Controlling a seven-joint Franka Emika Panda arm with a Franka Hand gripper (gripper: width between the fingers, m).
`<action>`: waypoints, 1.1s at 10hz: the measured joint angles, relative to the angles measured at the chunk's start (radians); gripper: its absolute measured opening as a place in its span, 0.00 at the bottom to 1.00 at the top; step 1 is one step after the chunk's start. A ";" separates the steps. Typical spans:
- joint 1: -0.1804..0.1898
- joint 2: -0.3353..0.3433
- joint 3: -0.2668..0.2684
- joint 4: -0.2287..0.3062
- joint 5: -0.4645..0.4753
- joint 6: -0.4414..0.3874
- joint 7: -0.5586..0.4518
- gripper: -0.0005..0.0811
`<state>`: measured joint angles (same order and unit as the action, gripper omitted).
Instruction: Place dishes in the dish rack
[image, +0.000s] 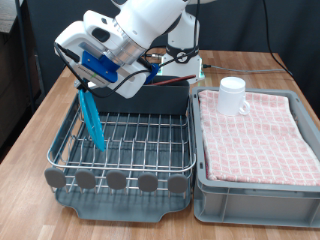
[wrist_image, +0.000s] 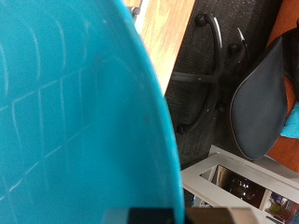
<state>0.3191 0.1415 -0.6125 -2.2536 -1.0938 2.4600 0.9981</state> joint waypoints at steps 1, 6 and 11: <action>0.000 0.007 -0.002 -0.003 0.005 0.011 0.007 0.03; 0.000 0.017 -0.005 -0.011 0.030 0.035 0.017 0.03; 0.000 0.016 0.001 -0.010 0.135 0.044 -0.017 0.65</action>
<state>0.3196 0.1577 -0.6112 -2.2640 -0.9586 2.5038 0.9807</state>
